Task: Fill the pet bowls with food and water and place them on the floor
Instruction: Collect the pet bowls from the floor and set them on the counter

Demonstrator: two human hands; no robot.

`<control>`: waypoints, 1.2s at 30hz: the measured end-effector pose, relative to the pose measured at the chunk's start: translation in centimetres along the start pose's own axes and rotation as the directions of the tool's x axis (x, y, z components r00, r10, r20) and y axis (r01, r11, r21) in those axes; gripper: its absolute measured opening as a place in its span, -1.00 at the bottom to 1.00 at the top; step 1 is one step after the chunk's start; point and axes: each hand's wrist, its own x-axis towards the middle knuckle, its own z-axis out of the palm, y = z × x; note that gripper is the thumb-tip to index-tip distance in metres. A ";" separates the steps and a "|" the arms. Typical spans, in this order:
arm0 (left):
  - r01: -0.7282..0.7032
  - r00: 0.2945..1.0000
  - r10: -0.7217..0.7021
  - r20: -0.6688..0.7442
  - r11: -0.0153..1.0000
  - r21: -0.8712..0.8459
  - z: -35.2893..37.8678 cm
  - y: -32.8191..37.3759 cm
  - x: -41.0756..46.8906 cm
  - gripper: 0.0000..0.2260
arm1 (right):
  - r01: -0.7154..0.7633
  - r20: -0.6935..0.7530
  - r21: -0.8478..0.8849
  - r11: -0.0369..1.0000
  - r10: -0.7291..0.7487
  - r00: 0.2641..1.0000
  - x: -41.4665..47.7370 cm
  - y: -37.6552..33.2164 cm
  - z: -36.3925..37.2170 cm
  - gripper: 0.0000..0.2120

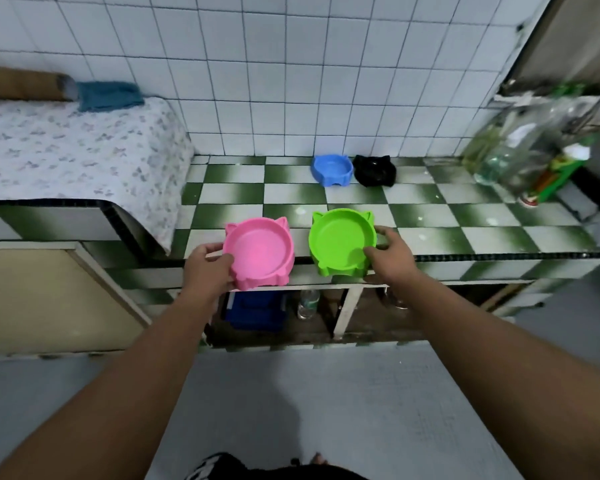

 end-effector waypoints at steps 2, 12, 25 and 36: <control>0.038 0.999 -0.039 0.013 0.999 0.016 2.7 0.2 0.6 -0.75 | -0.035 -0.029 0.016 0.999 0.035 0.999 1.7 1.1 -1.9 -0.53; 0.055 0.994 -0.057 0.090 0.998 0.026 14.3 2.0 8.3 -0.81 | -0.131 -0.150 -0.041 0.991 0.124 0.981 11.6 3.9 -6.3 -0.56; 0.167 0.979 -0.179 0.099 0.979 0.113 25.4 4.1 17.8 -0.80 | -0.258 -0.141 -0.049 0.965 0.249 0.958 24.4 4.7 -7.7 -0.55; 0.161 0.986 -0.147 -0.075 0.959 0.235 29.5 2.7 20.6 -0.78 | -0.146 -0.031 -0.275 0.950 0.143 0.989 33.3 5.6 -8.2 -0.57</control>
